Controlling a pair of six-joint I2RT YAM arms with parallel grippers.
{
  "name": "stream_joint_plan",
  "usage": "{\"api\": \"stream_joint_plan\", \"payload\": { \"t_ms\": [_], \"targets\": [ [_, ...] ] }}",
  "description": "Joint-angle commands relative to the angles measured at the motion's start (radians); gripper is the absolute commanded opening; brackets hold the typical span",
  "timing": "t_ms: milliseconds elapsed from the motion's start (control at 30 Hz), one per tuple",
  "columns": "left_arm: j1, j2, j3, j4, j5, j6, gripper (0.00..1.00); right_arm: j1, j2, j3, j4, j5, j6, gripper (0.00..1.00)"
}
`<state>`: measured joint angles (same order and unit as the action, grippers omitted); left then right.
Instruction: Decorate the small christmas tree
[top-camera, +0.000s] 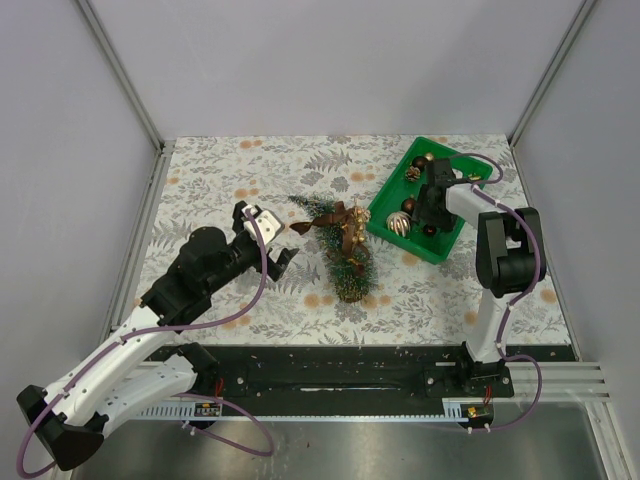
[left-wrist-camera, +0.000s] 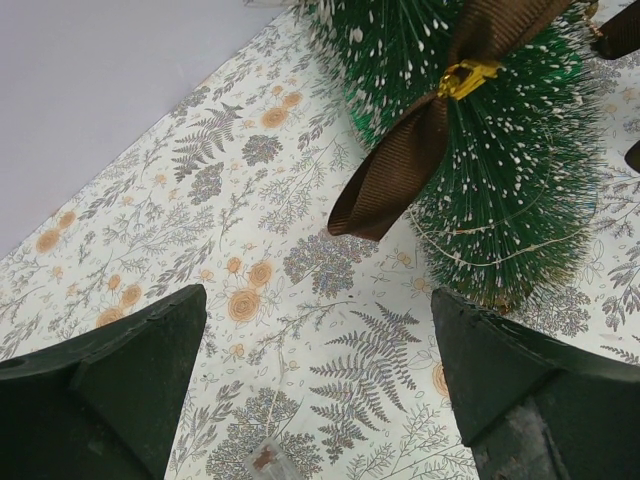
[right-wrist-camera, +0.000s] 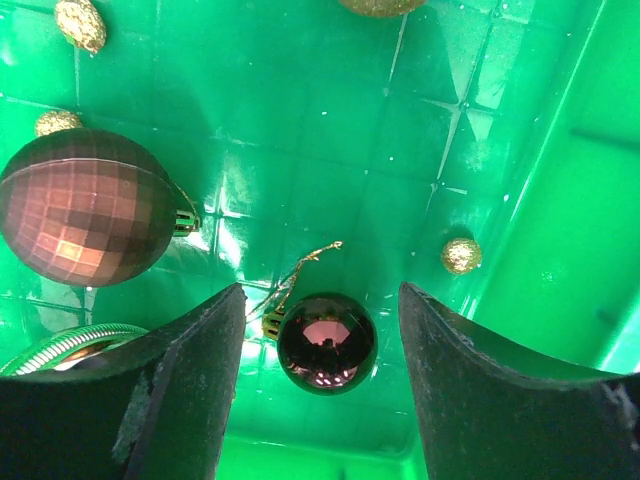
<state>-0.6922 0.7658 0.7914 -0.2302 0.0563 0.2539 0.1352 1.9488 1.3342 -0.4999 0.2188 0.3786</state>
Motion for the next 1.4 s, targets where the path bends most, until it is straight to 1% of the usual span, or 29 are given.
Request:
{"api": "stream_joint_plan", "payload": {
  "t_ms": [0, 200, 433, 767, 967, 1100, 1367],
  "targets": [
    [0.01, -0.008, -0.003, 0.069, 0.002, 0.001, 0.99, -0.005, -0.033, -0.01, 0.014, -0.001, -0.004, 0.68],
    [0.011, -0.007, 0.003, 0.084, 0.0, 0.013, 0.99, -0.006, -0.034, -0.027, 0.018, -0.013, 0.005, 0.56],
    [0.019, -0.003, -0.003, 0.112, -0.007, 0.028, 0.99, -0.009, -0.066, -0.041, 0.012, -0.033, 0.008, 0.45],
    [0.028, -0.002, -0.006, 0.146, -0.003, 0.05, 0.99, -0.011, -0.241, -0.046, -0.011, -0.064, 0.028, 0.33],
    [0.033, 0.001, -0.004, 0.154, 0.007, 0.053, 0.99, -0.031, -0.392, -0.041, -0.005, -0.215, 0.071, 0.32],
    [0.033, 0.007, -0.003, 0.157, 0.013, 0.042, 0.99, -0.031, -0.514, -0.079, 0.018, -0.317, 0.104, 0.31],
    [0.034, 0.03, 0.017, 0.143, 0.103, 0.024, 0.99, -0.031, -0.738, -0.158, 0.06, -0.545, 0.157, 0.29]
  ]
}}
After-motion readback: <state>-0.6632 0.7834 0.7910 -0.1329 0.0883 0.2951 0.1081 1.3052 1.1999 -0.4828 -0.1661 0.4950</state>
